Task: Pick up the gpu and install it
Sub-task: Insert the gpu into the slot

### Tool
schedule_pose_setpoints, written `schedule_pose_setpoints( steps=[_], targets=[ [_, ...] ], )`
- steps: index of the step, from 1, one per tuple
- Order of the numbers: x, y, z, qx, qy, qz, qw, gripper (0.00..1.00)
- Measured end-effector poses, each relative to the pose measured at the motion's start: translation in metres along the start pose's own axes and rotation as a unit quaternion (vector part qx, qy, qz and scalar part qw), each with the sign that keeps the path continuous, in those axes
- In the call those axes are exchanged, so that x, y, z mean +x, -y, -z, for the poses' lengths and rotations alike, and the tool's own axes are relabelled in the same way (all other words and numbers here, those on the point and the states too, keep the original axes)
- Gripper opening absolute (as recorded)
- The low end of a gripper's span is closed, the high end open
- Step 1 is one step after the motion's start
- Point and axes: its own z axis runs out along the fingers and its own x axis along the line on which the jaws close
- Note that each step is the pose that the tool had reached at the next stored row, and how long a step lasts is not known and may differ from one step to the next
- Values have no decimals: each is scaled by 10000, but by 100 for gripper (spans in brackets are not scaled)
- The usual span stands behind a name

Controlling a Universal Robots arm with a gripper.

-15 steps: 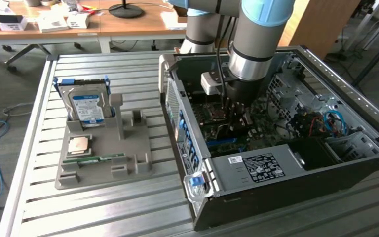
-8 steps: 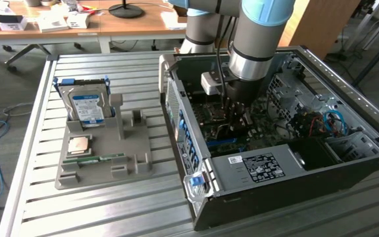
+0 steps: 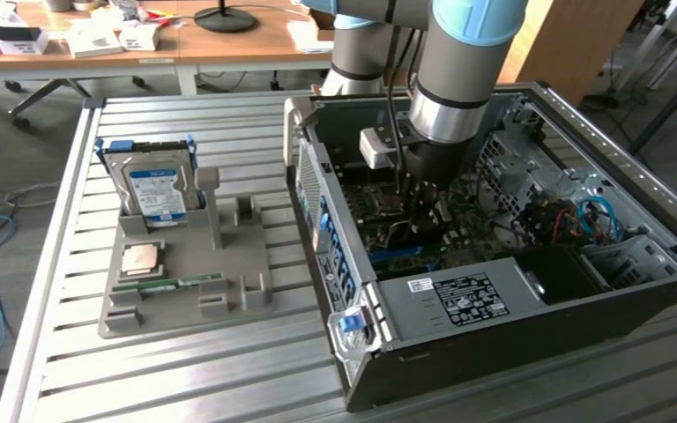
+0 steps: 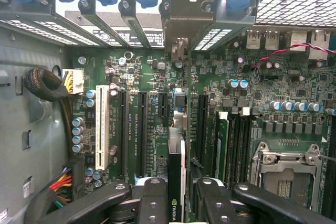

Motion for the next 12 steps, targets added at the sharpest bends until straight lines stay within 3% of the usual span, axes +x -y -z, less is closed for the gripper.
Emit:
schedule_pose_setpoints(
  steps=[12],
  targets=[
    [-14, -9, -4, 0, -1, -37, 10000, 26]
  ],
)
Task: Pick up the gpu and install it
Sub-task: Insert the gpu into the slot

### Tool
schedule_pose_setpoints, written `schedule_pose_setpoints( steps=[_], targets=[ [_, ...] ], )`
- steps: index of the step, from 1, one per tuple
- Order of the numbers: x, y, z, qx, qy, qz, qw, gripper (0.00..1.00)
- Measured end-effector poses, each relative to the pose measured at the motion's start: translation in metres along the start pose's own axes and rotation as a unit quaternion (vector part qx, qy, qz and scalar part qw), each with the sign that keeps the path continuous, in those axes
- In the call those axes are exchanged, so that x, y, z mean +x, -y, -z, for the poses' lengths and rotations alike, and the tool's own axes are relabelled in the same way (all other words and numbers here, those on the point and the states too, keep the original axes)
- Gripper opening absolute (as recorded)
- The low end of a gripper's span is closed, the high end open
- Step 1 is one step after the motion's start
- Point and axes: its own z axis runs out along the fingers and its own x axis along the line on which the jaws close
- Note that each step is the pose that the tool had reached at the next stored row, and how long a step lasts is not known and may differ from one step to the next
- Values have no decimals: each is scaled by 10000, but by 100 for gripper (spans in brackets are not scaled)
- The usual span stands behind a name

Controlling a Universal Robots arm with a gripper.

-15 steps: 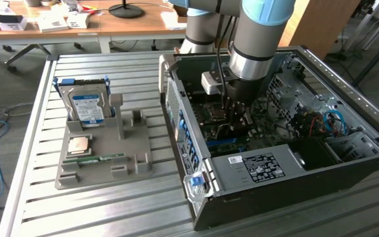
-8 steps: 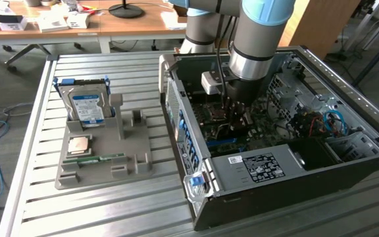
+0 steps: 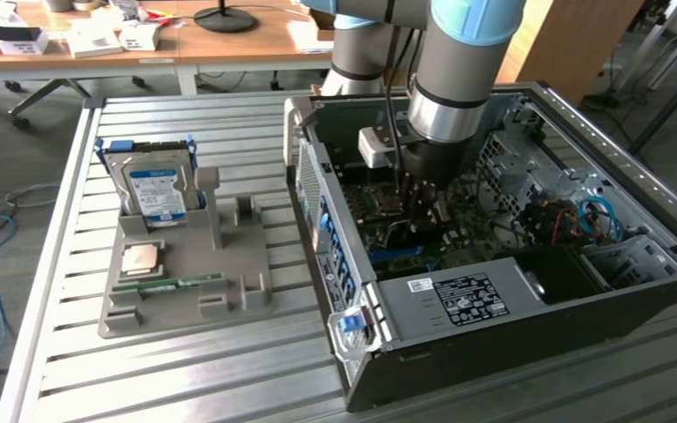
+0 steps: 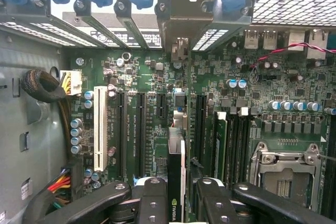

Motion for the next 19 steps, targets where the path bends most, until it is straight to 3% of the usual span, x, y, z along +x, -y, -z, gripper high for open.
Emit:
schedule_pose_setpoints(
  steps=[19],
  targets=[
    [-1, -24, -16, 1, 2, -21, 10000, 26]
  ],
)
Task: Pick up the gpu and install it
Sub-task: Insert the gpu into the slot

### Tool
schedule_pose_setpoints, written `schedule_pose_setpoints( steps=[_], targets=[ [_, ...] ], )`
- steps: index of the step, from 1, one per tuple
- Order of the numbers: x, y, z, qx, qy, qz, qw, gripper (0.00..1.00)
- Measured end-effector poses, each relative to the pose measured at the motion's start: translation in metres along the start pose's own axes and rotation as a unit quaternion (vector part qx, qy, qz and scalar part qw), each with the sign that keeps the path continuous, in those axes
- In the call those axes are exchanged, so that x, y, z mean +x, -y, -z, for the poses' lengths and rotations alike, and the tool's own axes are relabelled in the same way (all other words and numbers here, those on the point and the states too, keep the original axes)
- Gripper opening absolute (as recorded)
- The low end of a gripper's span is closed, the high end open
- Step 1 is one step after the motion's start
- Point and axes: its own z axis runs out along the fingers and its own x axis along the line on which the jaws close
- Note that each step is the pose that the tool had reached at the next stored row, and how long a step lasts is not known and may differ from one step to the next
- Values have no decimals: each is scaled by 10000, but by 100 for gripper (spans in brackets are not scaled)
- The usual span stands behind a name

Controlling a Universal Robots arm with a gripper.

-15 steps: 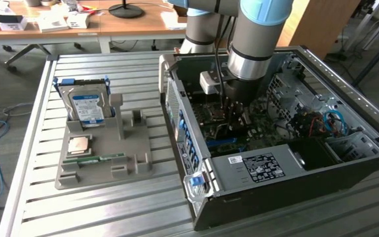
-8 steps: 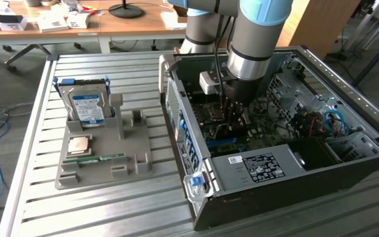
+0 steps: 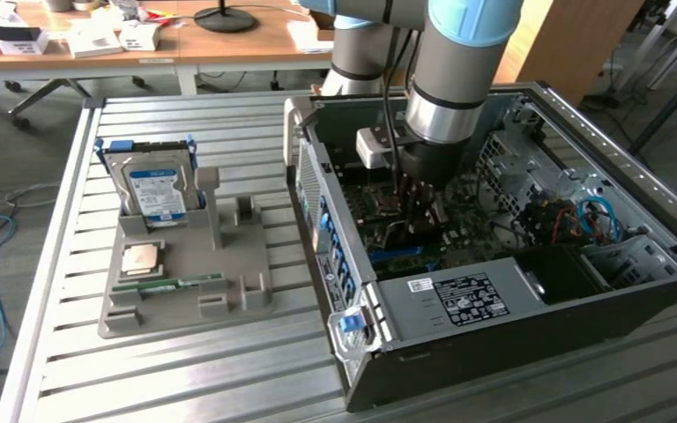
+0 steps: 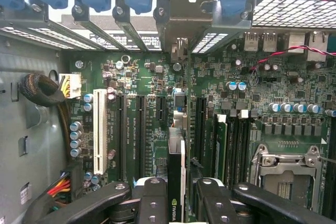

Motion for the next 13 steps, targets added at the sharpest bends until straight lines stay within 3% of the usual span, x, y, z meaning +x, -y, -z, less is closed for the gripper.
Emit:
schedule_pose_setpoints(
  steps=[13],
  targets=[
    [0, -1, -27, -1, -3, 0, 10000, 26]
  ],
)
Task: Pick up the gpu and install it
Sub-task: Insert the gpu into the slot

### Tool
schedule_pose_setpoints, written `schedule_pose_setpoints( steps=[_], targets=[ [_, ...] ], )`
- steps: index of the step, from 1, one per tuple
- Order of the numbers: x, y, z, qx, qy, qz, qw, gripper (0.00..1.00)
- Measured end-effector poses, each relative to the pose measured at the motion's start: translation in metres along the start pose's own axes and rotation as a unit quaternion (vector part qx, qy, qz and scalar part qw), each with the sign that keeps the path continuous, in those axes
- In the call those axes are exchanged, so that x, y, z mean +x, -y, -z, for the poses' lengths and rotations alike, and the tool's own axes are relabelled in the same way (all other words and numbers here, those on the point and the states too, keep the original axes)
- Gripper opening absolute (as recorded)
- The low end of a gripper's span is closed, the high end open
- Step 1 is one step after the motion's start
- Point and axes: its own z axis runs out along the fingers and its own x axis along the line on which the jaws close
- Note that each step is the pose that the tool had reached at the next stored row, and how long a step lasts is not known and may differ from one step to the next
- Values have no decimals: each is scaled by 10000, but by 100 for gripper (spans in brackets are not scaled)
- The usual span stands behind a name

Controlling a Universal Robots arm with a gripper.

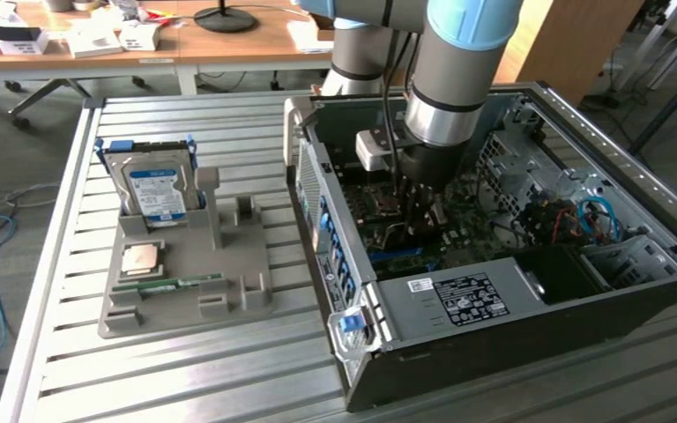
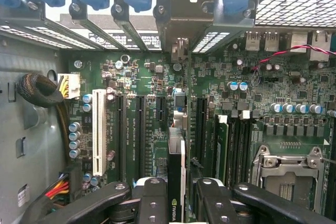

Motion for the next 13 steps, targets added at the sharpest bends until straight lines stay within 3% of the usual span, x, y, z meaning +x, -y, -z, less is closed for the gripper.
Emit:
schedule_pose_setpoints(
  steps=[13],
  targets=[
    [0, -1, -28, 0, 0, 0, 10000, 26]
  ],
)
